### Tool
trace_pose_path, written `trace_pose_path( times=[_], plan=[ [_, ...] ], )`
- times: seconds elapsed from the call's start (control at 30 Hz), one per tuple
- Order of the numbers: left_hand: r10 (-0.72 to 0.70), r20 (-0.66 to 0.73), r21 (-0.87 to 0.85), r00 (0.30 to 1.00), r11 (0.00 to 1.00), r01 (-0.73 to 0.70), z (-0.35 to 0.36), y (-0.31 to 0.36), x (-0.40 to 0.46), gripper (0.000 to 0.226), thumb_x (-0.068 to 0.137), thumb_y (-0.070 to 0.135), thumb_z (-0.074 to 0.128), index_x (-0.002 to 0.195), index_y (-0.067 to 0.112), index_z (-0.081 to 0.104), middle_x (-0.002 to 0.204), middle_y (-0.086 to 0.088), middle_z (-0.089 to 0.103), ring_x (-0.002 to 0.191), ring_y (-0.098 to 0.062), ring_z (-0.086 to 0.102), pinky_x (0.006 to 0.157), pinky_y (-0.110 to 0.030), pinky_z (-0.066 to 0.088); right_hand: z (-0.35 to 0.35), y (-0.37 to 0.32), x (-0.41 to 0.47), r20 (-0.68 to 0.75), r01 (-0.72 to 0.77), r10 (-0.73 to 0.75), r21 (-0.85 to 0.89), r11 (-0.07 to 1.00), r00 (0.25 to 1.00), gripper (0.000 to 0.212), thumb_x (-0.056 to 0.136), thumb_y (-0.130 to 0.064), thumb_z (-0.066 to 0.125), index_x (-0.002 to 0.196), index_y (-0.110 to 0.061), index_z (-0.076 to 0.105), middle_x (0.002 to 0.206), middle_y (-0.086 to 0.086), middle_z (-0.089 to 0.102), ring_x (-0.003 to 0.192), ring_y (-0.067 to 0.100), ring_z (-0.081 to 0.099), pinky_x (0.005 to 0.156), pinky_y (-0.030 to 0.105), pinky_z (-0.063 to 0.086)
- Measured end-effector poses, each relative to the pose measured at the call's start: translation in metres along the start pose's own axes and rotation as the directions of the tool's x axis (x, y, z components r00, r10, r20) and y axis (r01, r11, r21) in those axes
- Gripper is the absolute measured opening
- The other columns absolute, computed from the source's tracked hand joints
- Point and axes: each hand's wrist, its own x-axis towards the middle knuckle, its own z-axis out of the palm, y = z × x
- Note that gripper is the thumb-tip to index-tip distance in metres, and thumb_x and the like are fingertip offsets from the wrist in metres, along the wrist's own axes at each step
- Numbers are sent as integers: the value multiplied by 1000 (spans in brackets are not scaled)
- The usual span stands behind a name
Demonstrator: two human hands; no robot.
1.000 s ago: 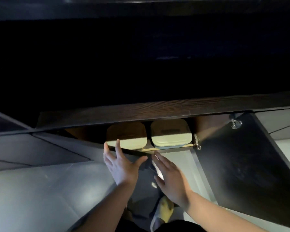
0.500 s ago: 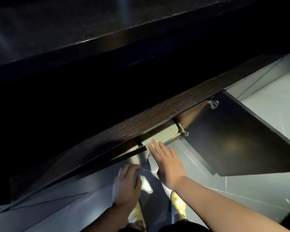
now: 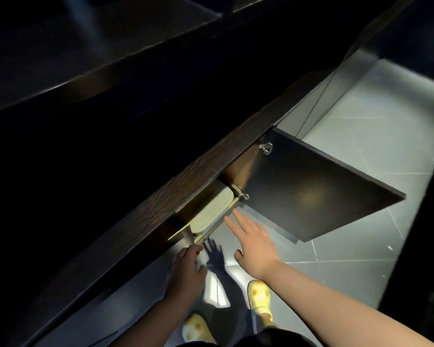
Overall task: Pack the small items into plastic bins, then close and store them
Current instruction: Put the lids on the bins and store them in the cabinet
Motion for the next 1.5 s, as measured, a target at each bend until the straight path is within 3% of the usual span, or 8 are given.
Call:
trace_pose_path(
  times=[0.17,0.37,0.53,0.73,1.03,1.13,1.3,1.5],
  plan=[
    [204,82,91,975,973,-212,38,75,39,29,81,10,59,107,23,64,116,0,58,109,-20,52,92,-34,44,-45,87,-18,-39,-281,281,7,960,959,75,87,-27,58,152,-27,21,162,-1,-2,147,20,10,118,34,14],
    [260,173,142,950,948,-285,80,161,73,31,83,14,54,110,27,59,122,2,51,115,-17,47,97,-29,39,-111,197,-27,-106,-515,508,-53,855,855,75,89,-34,60,152,-24,20,162,-2,2,147,20,10,115,37,19],
    [275,213,163,937,936,-312,108,197,79,30,81,14,55,108,25,61,118,2,54,115,-18,47,95,-29,39,-138,264,-28,-84,-604,598,-80,793,797,78,89,-33,58,152,-18,15,162,2,8,147,23,10,116,42,18],
    [317,130,86,939,940,-329,118,205,74,25,80,11,61,101,23,66,112,3,61,106,-18,52,90,-25,39,-132,304,-21,-1,-673,673,14,740,740,74,88,-28,57,149,-13,19,159,5,17,146,24,15,117,43,18],
    [222,190,82,956,967,-241,105,174,56,26,84,12,59,106,26,62,119,3,55,112,-16,50,95,-33,43,-99,267,-50,-241,-641,635,60,765,734,64,79,-17,67,137,-9,43,132,12,53,119,34,46,99,40,36],
    [212,221,73,952,970,-233,106,153,43,26,83,12,59,105,27,62,116,5,55,110,-14,51,92,-26,42,-81,235,-75,-206,-569,555,-9,823,806,74,74,-13,73,141,-7,41,126,12,55,110,34,48,95,38,39],
    [188,249,12,950,980,-197,101,122,24,29,80,9,61,102,27,63,111,7,54,108,-14,53,94,-31,44,-56,172,-105,-117,-380,386,69,922,915,76,74,-2,68,144,-11,40,133,3,55,115,27,52,93,33,46],
    [161,239,-105,958,985,-140,82,92,7,38,81,13,64,115,27,59,117,7,56,108,-13,55,93,-34,47,-22,84,-85,-106,-116,120,44,992,987,74,84,-47,66,146,-15,40,149,0,43,136,18,43,108,34,37]
  ],
)
